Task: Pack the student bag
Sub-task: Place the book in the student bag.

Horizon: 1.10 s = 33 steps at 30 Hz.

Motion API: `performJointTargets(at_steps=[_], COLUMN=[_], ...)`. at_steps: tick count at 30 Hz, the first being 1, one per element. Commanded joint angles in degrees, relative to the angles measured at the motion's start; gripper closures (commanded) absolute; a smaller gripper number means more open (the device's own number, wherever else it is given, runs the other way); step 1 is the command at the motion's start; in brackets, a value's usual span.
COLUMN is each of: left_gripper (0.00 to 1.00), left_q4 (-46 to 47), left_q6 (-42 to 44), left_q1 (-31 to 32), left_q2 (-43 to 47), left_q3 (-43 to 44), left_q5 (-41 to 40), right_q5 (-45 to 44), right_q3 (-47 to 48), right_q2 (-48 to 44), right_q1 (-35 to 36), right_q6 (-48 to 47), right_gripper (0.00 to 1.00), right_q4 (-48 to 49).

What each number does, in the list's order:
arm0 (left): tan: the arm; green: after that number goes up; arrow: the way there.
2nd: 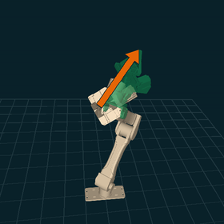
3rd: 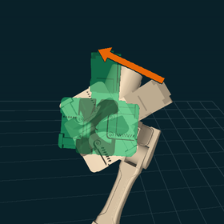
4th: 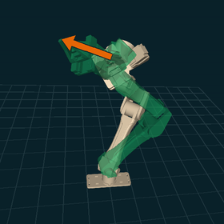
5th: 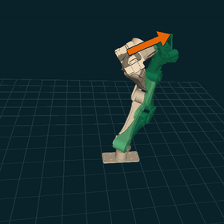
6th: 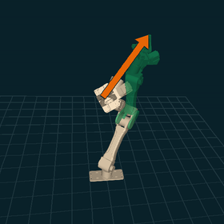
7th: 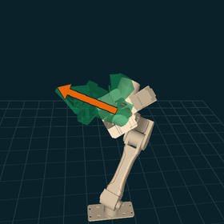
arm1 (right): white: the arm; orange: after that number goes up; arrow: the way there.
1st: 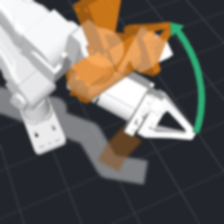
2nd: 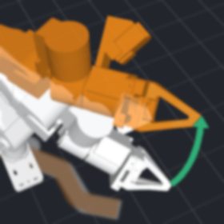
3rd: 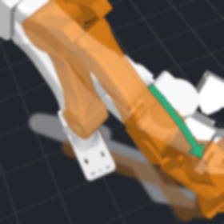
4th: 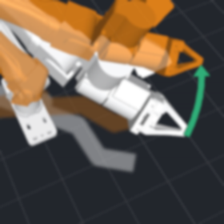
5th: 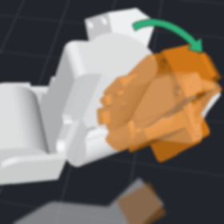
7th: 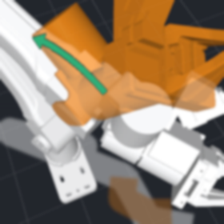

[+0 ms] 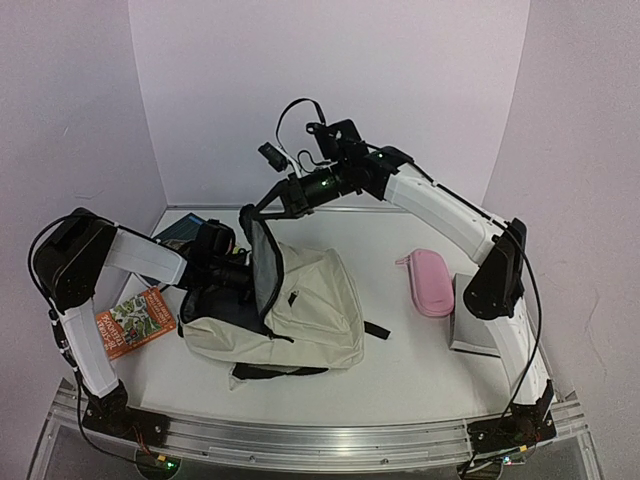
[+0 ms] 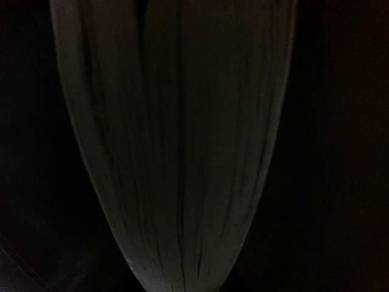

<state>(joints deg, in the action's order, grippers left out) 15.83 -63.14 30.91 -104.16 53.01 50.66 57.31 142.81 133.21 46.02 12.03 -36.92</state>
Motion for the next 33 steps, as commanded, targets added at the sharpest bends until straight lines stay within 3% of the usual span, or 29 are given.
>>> performJointTargets(at_steps=[1,7,12,16,23,28,33], left_gripper=[1.0,1.0,1.0,1.0,1.0,1.0,1.0], left_q4=[4.84,-3.02,-7.4,-3.41,12.22,24.85,35.34], left_q6=[-0.76,-4.17,-4.28,-0.4,-3.13,-9.7,-16.03], left_q1=[-2.06,-4.75,-5.13,-3.65,-0.27,0.64,0.91], left_q2=[1.74,5.8,7.97,6.15,-0.31,-6.77,-13.11], left_q3=[0.64,-4.89,-5.87,-2.25,2.72,5.36,6.15], left_q5=[-5.65,-23.09,-28.98,-23.13,-12.65,-6.11,-6.01], right_q5=[1.0,-2.64,-11.21,-10.72,-8.84,-9.8,-9.42], right_q3=[-1.0,-4.23,-7.24,-5.1,10.98,9.46,8.89], right_q2=[-4.5,-6.74,-7.96,-6.32,2.69,1.62,1.53], right_q1=[-0.72,-5.97,-11.09,-11.5,-7.36,-3.66,-2.32], right_q6=[-2.07,-0.34,-5.1,-6.02,-3.7,-6.75,-7.64], right_gripper=[1.0,1.0,1.0,1.0,1.0,1.0,1.0], right_q4=[3.58,2.01,-5.61,-7.33,-6.07,-3.8,-2.52])
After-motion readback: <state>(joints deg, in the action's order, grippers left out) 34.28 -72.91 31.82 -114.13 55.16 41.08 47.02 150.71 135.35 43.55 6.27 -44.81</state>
